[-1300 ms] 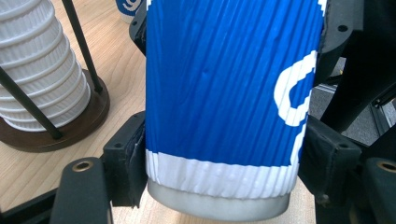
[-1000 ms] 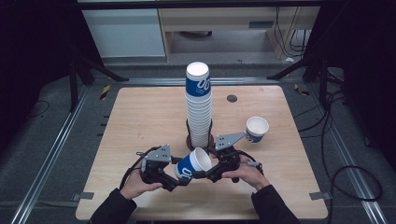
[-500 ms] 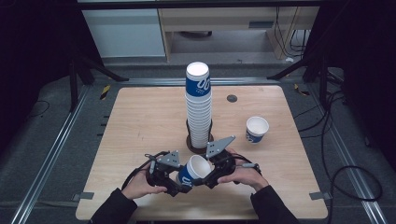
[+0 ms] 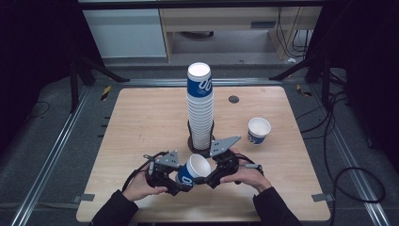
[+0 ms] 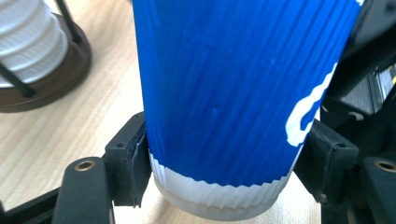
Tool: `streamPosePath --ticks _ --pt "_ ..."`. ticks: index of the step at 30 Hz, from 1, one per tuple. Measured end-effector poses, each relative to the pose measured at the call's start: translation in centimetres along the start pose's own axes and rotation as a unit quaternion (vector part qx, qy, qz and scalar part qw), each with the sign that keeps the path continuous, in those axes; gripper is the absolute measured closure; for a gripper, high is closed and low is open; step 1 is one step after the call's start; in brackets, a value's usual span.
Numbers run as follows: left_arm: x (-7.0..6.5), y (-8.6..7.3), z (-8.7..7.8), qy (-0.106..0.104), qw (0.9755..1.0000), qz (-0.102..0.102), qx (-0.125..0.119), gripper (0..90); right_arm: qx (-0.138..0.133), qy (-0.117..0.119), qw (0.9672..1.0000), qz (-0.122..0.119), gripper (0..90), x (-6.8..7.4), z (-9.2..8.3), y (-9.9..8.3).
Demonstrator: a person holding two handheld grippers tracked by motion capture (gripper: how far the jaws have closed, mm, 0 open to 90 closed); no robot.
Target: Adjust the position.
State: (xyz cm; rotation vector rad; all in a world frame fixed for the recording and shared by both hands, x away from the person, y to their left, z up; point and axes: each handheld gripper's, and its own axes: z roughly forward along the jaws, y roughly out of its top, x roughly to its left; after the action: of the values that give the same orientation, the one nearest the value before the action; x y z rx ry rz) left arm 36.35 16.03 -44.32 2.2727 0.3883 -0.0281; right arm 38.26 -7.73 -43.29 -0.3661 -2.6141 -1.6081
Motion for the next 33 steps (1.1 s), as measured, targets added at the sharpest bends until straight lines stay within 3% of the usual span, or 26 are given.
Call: streamPosePath --ticks 6,12,20,30,33 --pt "0.7 -0.2 -1.3 0.026 0.9982 -0.022 -0.049 27.9 -0.049 -0.023 0.9984 0.019 7.6 -0.6 -1.5 0.2" --pt "0.5 0.0 -1.7 0.039 0.9952 -0.027 -0.085 27.8 -0.078 -0.015 0.9960 0.041 8.4 -0.9 -1.6 0.2" --pt "-0.2 0.3 -1.2 0.031 0.9955 -0.015 -0.088 27.8 -0.084 0.005 0.9954 0.047 10.5 -0.6 -0.6 0.3" --pt "-0.7 0.5 -0.8 0.030 0.9955 -0.006 -0.090 27.7 -0.103 0.042 0.9921 0.058 18.1 -0.4 -0.2 0.3" --pt "-0.6 0.5 -0.8 0.029 0.9955 -0.005 -0.090 27.6 -0.105 0.040 0.9923 0.054 19.3 -0.3 -0.3 0.3"
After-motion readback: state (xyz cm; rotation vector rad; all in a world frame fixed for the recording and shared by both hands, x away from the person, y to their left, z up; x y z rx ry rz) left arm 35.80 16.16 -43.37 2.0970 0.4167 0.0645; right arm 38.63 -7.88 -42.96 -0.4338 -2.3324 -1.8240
